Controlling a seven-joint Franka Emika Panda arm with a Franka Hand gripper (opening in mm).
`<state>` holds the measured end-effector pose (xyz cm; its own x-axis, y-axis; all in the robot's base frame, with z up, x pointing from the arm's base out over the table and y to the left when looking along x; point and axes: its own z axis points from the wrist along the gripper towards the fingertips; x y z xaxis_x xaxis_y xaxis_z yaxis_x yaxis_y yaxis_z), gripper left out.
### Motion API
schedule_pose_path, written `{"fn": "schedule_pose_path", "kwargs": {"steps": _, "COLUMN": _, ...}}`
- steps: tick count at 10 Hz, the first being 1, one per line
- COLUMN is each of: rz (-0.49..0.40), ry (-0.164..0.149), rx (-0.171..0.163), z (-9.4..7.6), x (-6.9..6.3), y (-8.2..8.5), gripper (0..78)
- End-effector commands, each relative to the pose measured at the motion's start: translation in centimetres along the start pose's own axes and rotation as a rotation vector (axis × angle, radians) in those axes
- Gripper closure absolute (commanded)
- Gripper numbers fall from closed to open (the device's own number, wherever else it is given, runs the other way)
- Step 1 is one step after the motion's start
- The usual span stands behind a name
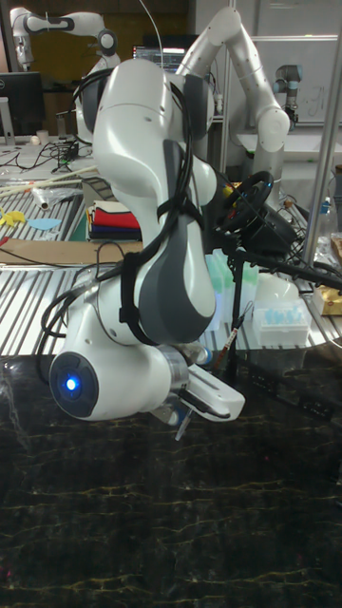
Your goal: Place the brush on the pen rack
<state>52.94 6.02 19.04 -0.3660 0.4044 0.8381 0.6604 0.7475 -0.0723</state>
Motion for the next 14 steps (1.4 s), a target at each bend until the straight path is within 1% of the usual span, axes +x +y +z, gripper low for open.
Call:
{"fn": "schedule_pose_path", "kwargs": {"steps": 1, "rz": 0.042, "ry": 0.046, "rx": 0.003, "z": -0.2, "x": 0.0, "y": 0.3, "gripper": 75.5}}
{"fn": "schedule_pose_path", "kwargs": {"steps": 3, "rz": 0.047, "ry": 0.053, "rx": 0.005, "z": -0.2, "x": 0.0, "y": 0.3, "gripper": 75.5}}
{"fn": "schedule_pose_path", "kwargs": {"steps": 4, "rz": 0.055, "ry": 0.073, "rx": 0.002, "z": -0.2, "x": 0.1, "y": 0.3, "gripper": 75.5}}
{"fn": "schedule_pose_path", "kwargs": {"steps": 5, "rz": 0.052, "ry": 0.086, "rx": -0.004, "z": -0.1, "x": 0.1, "y": 0.2, "gripper": 75.5}}
{"fn": "schedule_pose_path", "kwargs": {"steps": 7, "rz": 0.050, "ry": 0.082, "rx": -0.002, "z": 0.0, "x": 0.4, "y": 0.1, "gripper": 75.5}}
{"fn": "schedule_pose_path", "kwargs": {"steps": 9, "rz": 0.044, "ry": 0.079, "rx": -0.004, "z": 0.0, "x": 0.9, "y": -0.4, "gripper": 75.5}}
{"fn": "schedule_pose_path", "kwargs": {"steps": 10, "rz": 0.047, "ry": 0.076, "rx": -0.007, "z": -0.1, "x": 1.5, "y": -1.2, "gripper": 75.5}}
{"fn": "schedule_pose_path", "kwargs": {"steps": 11, "rz": 0.048, "ry": 0.075, "rx": -0.006, "z": -0.1, "x": 1.7, "y": -1.4, "gripper": 75.5}}
{"fn": "schedule_pose_path", "kwargs": {"steps": 14, "rz": 0.045, "ry": 0.078, "rx": -0.008, "z": 0.1, "x": 1.9, "y": -1.5, "gripper": 75.5}}
